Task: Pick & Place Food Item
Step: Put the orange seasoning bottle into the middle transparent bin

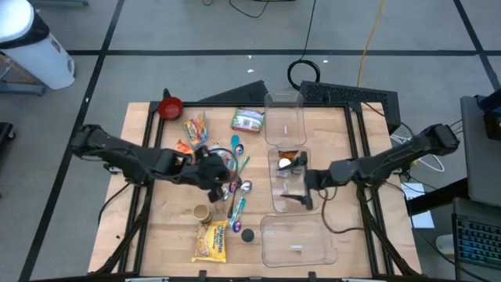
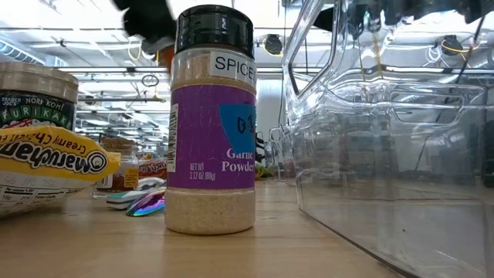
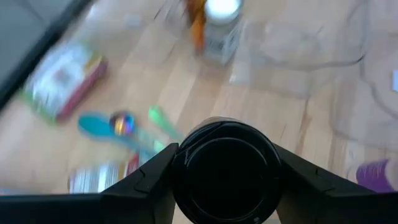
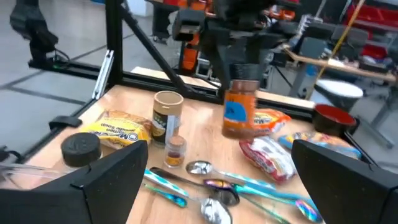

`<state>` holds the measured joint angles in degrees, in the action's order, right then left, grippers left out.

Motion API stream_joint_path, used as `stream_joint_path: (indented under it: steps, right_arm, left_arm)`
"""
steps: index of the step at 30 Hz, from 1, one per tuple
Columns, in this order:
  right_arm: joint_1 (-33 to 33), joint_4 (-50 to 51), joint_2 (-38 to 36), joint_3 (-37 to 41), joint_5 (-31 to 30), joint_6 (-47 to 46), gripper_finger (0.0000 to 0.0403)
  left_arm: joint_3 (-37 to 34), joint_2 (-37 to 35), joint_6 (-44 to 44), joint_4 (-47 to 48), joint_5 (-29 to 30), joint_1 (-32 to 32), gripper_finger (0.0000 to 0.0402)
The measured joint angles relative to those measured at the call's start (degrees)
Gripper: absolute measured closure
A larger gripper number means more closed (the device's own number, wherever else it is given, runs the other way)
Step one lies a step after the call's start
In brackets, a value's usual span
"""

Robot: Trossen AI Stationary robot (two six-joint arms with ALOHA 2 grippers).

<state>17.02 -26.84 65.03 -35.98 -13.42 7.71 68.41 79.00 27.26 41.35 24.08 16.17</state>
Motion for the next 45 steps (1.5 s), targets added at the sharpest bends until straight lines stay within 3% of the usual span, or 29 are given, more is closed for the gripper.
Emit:
stream_joint_path:
  steps: [7,12,20,25,33,37,39,43,45]
  right_arm:
    - [-2.36,-0.86,9.74,-5.53,0.13,-0.94,0.0011]
    - [-4.48,-1.08,14.25,-6.70,2.77,-2.99,0.0011]
    - [-5.43,-1.65,18.33,-8.39,7.18,-3.11,0.0019]
    - [-5.38,-1.67,18.50,-8.42,7.57,-2.50,0.0090]
    - [-5.36,-1.58,18.28,-8.42,7.52,-2.65,0.0268]
    - [-5.32,-0.82,16.01,-8.64,7.45,-2.50,0.0273]
    - [-5.32,0.71,14.12,-8.72,7.86,-2.28,0.0273]
    - [-4.31,9.51,9.26,-8.13,7.58,-2.49,0.0274]
    - [-3.60,11.66,6.47,-8.16,7.21,-2.63,0.0274]
  left_arm:
    - [11.98,12.72,-15.75,-5.45,-1.52,-0.51,0.0198]
    - [19.82,19.41,-22.25,-5.75,-1.55,0.16,0.0198]
    - [22.24,22.37,-25.35,-5.97,-1.29,0.89,0.0198]
    - [22.24,22.14,-26.01,-5.98,-0.68,0.89,0.0198]
    - [22.33,21.97,-27.14,-6.28,-1.66,0.89,0.0198]
    - [22.20,18.90,-30.24,-8.50,-4.42,1.27,0.0196]
    - [21.02,16.81,-32.31,-10.92,-5.75,1.74,0.0159]
    - [15.14,10.54,-34.36,-18.20,-7.31,2.20,0.0044]
    - [10.15,7.21,-35.61,-23.69,-6.70,1.71,0.0017]
